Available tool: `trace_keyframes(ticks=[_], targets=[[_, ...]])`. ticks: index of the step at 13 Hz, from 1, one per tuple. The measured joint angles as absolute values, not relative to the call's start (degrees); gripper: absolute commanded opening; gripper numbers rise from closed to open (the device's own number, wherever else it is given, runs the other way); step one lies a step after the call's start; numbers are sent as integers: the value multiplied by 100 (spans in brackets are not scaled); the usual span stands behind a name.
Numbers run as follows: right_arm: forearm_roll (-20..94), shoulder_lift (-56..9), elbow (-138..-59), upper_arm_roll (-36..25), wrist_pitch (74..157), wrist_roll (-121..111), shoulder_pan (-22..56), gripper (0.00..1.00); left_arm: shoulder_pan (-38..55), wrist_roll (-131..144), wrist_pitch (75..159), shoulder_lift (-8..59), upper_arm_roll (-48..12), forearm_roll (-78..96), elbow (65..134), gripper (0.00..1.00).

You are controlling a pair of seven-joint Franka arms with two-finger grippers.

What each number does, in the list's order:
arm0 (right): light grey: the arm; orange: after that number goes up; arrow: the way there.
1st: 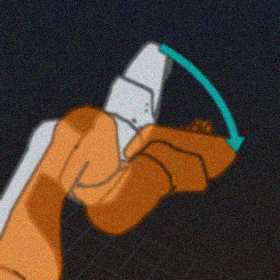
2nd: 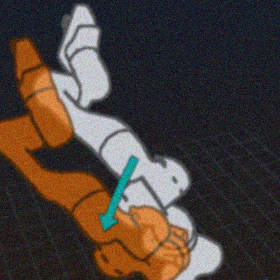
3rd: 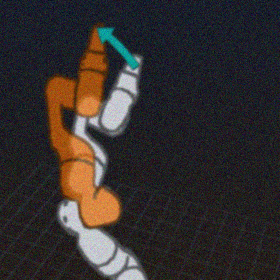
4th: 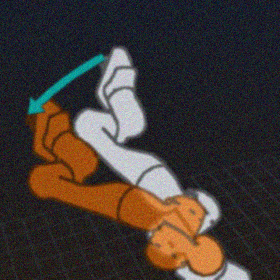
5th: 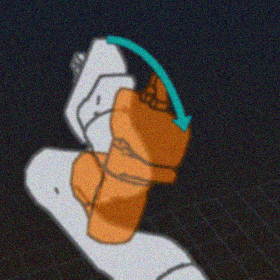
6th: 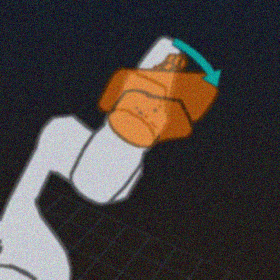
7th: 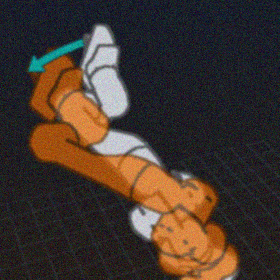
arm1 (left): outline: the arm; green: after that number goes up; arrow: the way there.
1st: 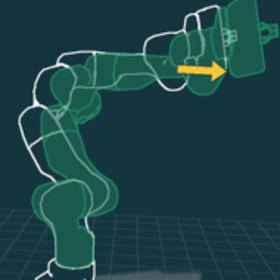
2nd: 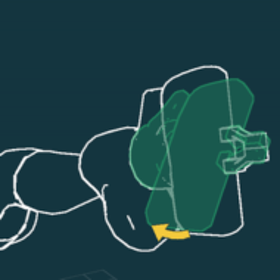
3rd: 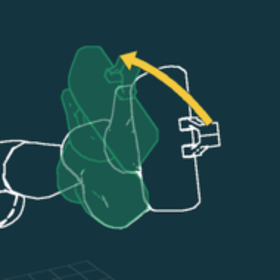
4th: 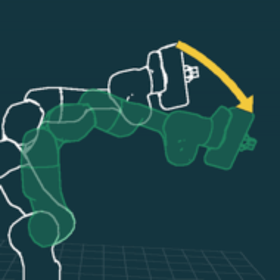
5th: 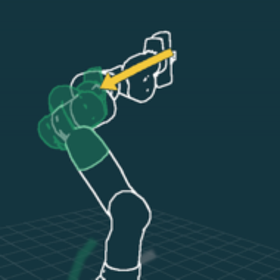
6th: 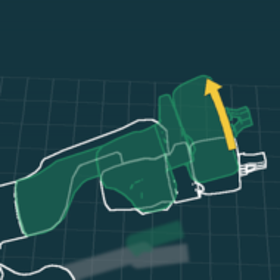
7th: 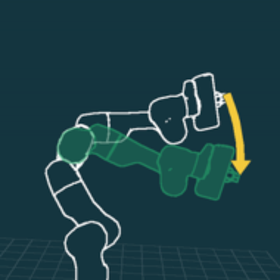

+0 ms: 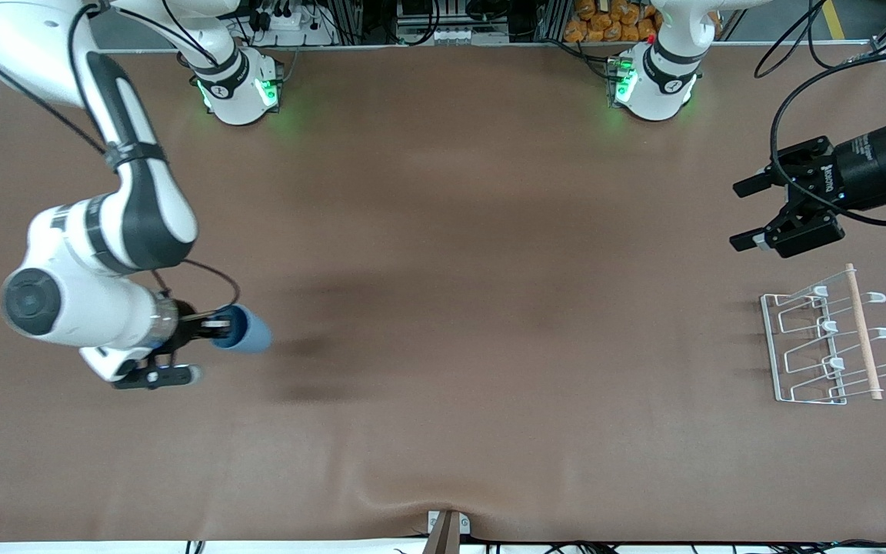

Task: Transfer cup to left arm and place on rack
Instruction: 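Lift the cup with the right gripper while the left gripper approaches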

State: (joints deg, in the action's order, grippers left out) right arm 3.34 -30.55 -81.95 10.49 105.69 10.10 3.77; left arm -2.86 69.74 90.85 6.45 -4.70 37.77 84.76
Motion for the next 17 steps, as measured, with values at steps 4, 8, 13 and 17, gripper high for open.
trace_keyframes(ticks=[4, 8, 13, 17], targets=[[751, -3053, -7955, 1210, 10582, 1988, 1035, 0, -120, 7417, 9085, 910, -498, 4081, 8364, 100], [1697, -3051, -7670, 1212, 10594, 2553, 1314, 0, 90, 7655, 9085, 1016, -507, 4450, 8301, 100], [3309, -3013, -7516, 1220, 10678, 3262, 1567, 0, 487, 7892, 9237, 1260, -511, 4830, 8278, 100], [4239, -2924, -7447, 1227, 11341, 3952, 1868, 0, 932, 8321, 9659, 1494, -515, 4857, 8228, 100]])
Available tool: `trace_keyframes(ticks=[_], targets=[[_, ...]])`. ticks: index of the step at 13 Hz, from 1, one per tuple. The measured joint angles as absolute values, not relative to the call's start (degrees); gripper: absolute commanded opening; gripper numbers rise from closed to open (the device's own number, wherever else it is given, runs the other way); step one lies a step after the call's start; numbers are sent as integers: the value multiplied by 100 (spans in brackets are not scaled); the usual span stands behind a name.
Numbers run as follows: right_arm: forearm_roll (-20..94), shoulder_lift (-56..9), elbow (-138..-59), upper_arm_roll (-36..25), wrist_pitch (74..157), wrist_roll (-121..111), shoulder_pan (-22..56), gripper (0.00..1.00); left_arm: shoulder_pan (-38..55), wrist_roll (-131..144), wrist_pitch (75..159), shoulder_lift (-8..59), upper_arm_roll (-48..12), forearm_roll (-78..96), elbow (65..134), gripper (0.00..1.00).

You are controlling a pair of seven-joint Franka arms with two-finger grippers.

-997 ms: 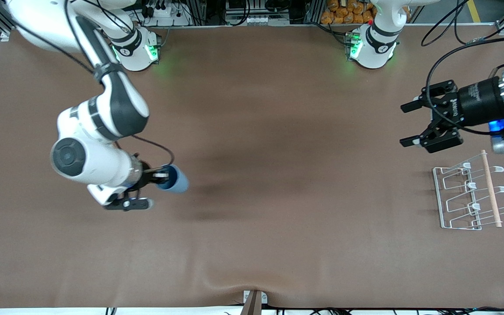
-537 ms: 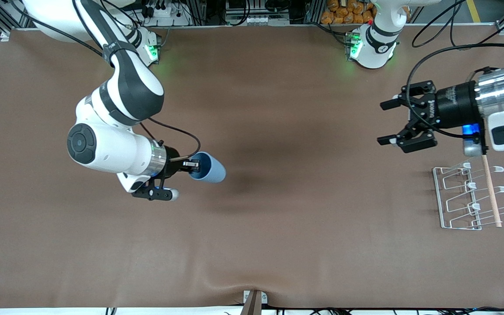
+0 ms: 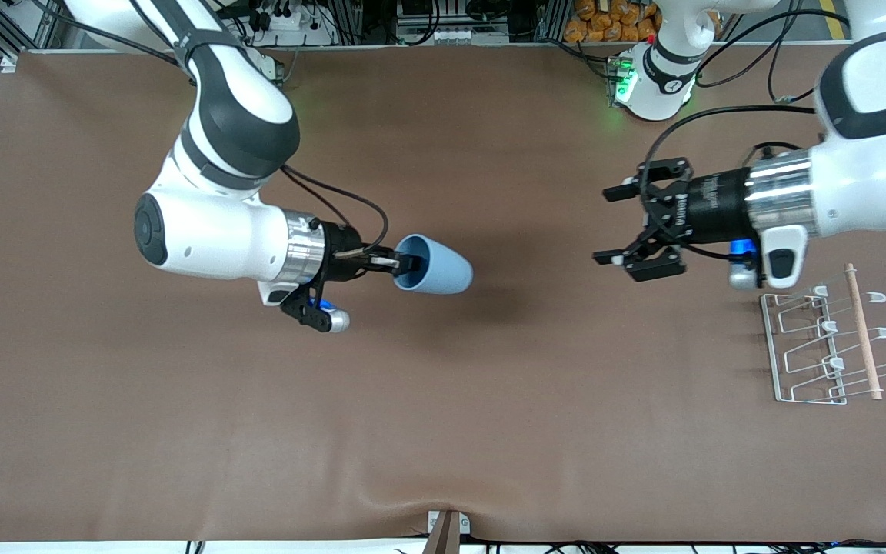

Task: Transfer cup to left arm and place on rack
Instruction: 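Lift the cup with the right gripper while the left gripper approaches, then close the left gripper on the cup base held by the right gripper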

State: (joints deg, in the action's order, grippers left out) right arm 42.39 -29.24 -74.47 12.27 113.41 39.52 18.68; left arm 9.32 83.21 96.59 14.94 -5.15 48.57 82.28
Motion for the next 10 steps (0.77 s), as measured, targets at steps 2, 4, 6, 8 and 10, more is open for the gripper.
trace_keyframes(ticks=[2, 4, 6, 8, 10], targets=[[4484, -2912, -7446, 1230, 11891, 4277, 2070, 0, 1166, 8564, 9849, 1549, -518, 4858, 8219, 100], [4510, -2910, -7445, 1234, 12348, 4583, 2301, 0, 1379, 8794, 9978, 1593, -519, 4858, 8217, 100], [4529, -2903, -7440, 1236, 12454, 4727, 2441, 0, 1477, 8900, 10016, 1643, -519, 4858, 8215, 100], [4602, -2835, -7406, 1236, 12462, 4877, 2501, 0, 1477, 8904, 10075, 1714, -507, 4858, 8215, 100], [4649, -2725, -7403, 1236, 12434, 4975, 2507, 0, 1467, 8903, 10148, 1770, -489, 4858, 8207, 100]])
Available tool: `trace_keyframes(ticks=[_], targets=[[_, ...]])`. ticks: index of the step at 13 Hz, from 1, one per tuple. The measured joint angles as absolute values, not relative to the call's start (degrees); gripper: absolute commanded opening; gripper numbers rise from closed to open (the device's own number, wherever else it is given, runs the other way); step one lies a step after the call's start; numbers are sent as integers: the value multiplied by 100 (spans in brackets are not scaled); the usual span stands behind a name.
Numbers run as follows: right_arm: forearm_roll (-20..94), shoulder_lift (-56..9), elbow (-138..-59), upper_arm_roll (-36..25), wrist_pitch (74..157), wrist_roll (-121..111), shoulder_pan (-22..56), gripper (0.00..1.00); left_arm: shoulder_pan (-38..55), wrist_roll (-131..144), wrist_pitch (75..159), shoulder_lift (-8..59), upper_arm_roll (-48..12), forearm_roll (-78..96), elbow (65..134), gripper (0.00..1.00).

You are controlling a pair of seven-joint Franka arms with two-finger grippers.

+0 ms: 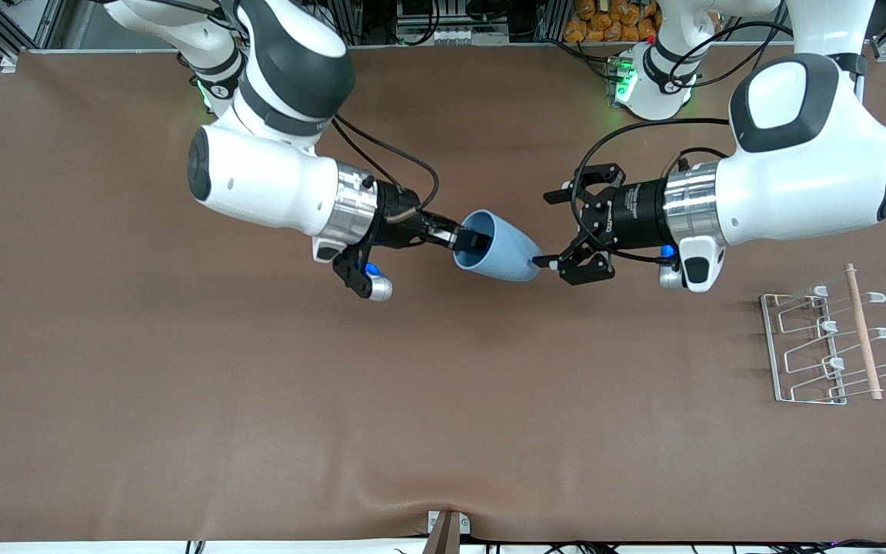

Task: Transfer cup to left arm and place on rack
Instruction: 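Close the left gripper on the cup base held by the right gripper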

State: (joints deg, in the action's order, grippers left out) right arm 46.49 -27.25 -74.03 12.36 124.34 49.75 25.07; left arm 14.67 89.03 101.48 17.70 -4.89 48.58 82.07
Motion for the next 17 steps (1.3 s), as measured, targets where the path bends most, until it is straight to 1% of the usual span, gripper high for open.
trace_keyframes(ticks=[7, 8, 9, 10, 12, 13, 14, 15, 16, 17], targets=[[4706, -2657, -7405, 1238, 12421, 5135, 2655, 0, 1652, 8904, 10242, 1861, -502, 4858, 8155, 100], [4707, -2657, -7405, 1238, 12422, 5137, 2663, 0, 1672, 8904, 10248, 1873, -502, 4858, 8154, 96], [4708, -2657, -7405, 1238, 12422, 5137, 2666, 0, 1677, 8904, 10265, 1893, -502, 4858, 8152, 78], [4708, -2657, -7405, 1237, 12422, 5138, 2666, 0, 1676, 8904, 10292, 1920, -500, 4858, 8150, 57], [4709, -2657, -7405, 1236, 12422, 5138, 2666, 0, 1677, 8904, 10308, 1961, -500, 4858, 8143, 25], [4709, -2656, -7406, 1233, 12424, 5145, 2666, 0, 1675, 8904, 10323, 1971, -497, 4858, 8140, 12], [4711, -2656, -7406, 1231, 12431, 5153, 2666, 0, 1675, 8905, 10333, 1972, -497, 4858, 8137, 2], [4711, -2655, -7406, 1231, 12431, 5153, 2666, 0, 1676, 8905, 10333, 1972, -497, 4857, 8134, 0], [4711, -2654, -7406, 1230, 12431, 5153, 2666, 0, 1677, 8905, 10333, 1972, -497, 4857, 8133, 0], [4711, -2654, -7406, 1229, 12431, 5154, 2666, 12, 1678, 8905, 10335, 1972, -497, 4857, 8132, 0]])
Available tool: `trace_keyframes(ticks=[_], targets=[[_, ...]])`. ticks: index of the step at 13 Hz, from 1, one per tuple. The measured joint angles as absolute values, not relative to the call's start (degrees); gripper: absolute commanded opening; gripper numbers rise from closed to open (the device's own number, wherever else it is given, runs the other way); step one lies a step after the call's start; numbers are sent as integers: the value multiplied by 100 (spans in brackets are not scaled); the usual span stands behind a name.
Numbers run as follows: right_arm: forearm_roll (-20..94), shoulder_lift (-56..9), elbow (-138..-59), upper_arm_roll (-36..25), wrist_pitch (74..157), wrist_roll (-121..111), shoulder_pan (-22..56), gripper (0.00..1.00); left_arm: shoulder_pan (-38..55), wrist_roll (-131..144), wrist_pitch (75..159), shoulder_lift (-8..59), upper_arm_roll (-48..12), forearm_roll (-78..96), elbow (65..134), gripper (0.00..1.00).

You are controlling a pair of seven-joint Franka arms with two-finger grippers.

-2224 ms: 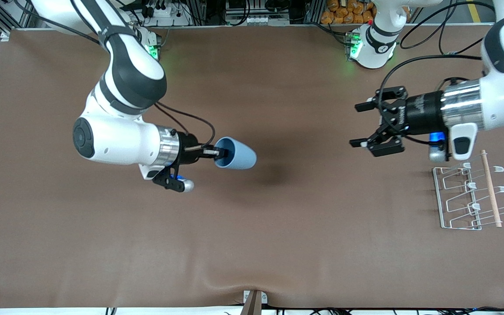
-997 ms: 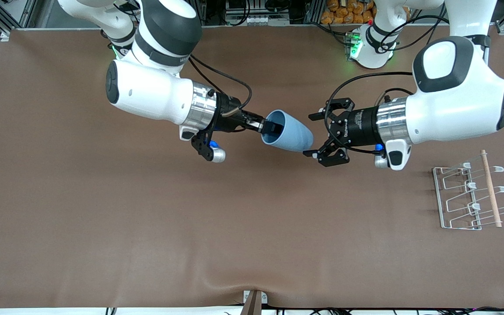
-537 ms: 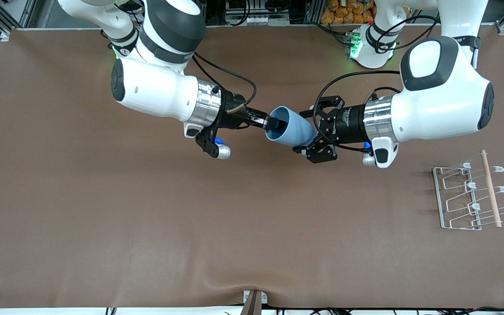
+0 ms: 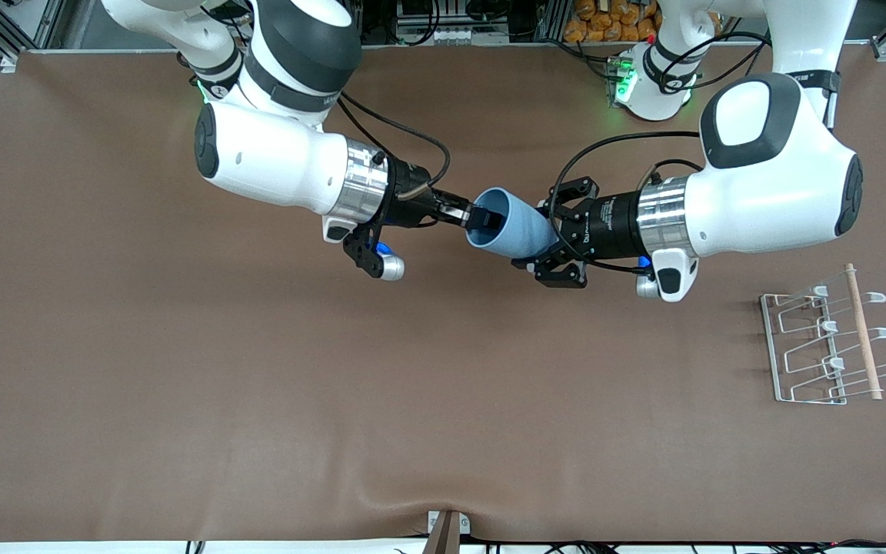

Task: Transfer cup to left arm and place on rack
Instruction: 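Close the left gripper on the cup base held by the right gripper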

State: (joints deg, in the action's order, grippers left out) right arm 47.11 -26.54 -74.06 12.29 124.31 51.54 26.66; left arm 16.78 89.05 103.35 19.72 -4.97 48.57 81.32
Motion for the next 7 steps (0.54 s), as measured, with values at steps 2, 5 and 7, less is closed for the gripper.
trace_keyframes(ticks=[2, 5, 7], targets=[[4712, -2653, -7406, 1228, 12430, 5153, 2666, 100, 1682, 8905, 10336, 1972, -499, 4857, 8130, 0], [4712, -2651, -7406, 1197, 12416, 5152, 2662, 100, 1722, 8905, 10336, 1972, -500, 4857, 8120, 0], [4712, -2640, -7406, 1174, 12389, 5152, 2650, 100, 1724, 8905, 10336, 1972, -498, 4834, 8119, 0]])
